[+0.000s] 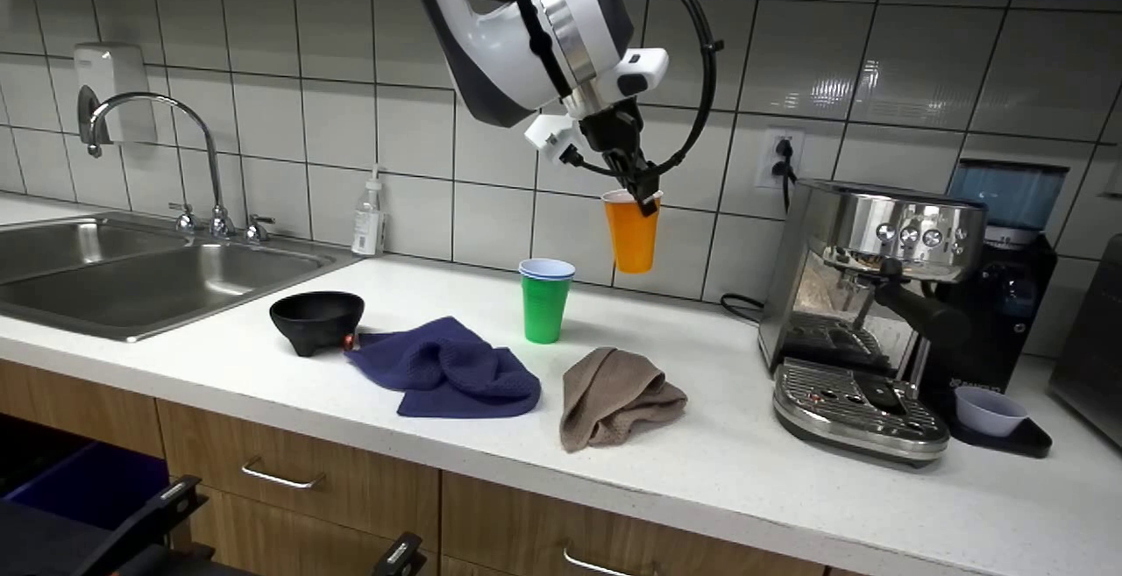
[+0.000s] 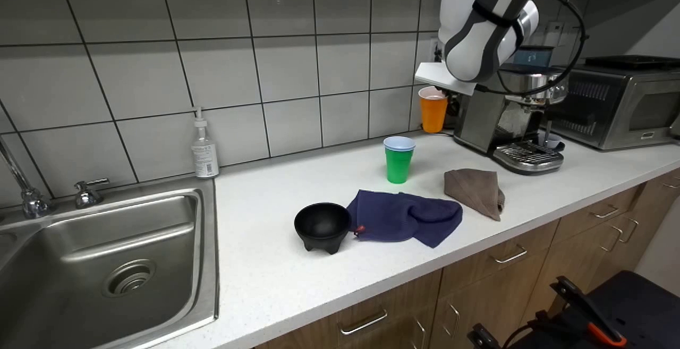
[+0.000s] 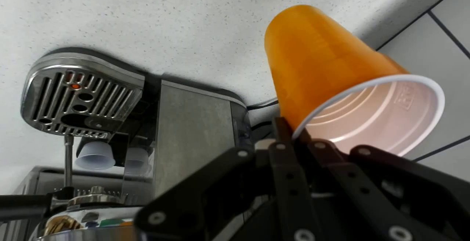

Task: Stack up the plastic cups

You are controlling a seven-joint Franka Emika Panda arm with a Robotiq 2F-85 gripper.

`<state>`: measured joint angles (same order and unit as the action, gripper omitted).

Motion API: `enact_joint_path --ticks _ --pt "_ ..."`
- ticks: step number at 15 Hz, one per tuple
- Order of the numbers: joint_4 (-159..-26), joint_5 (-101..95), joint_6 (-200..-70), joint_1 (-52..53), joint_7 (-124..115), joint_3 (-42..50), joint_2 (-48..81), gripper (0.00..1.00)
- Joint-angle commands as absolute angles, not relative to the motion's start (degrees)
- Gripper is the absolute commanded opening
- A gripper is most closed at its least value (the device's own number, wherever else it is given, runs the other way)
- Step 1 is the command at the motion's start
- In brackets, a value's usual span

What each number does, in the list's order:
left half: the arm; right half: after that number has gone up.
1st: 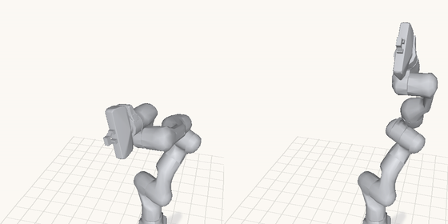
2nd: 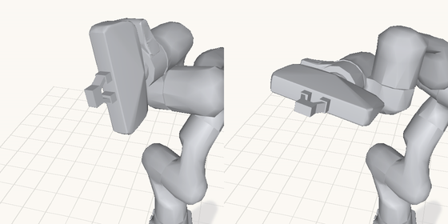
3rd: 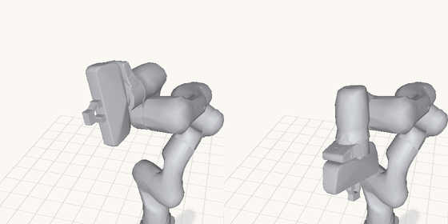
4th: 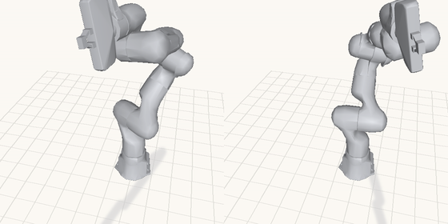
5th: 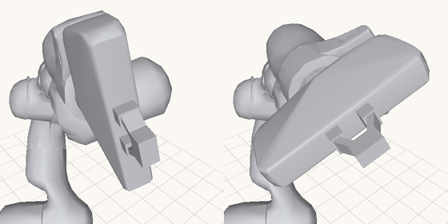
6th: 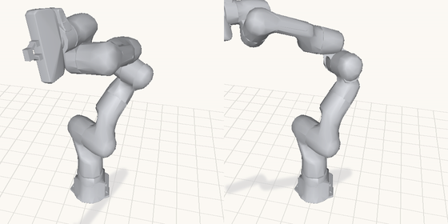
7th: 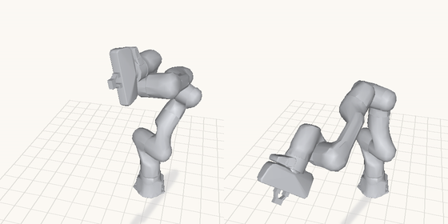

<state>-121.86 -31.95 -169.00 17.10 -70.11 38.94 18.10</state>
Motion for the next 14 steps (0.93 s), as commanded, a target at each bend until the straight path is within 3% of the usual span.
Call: enact_joint_path --ticks 1,14 --pt "-124.23 -33.48 -170.75 18.28 -70.33 39.77 14.89 0.01" --pt "-128.18 -32.19 -169.75 20.45 -67.26 37.96 8.73 0.01"
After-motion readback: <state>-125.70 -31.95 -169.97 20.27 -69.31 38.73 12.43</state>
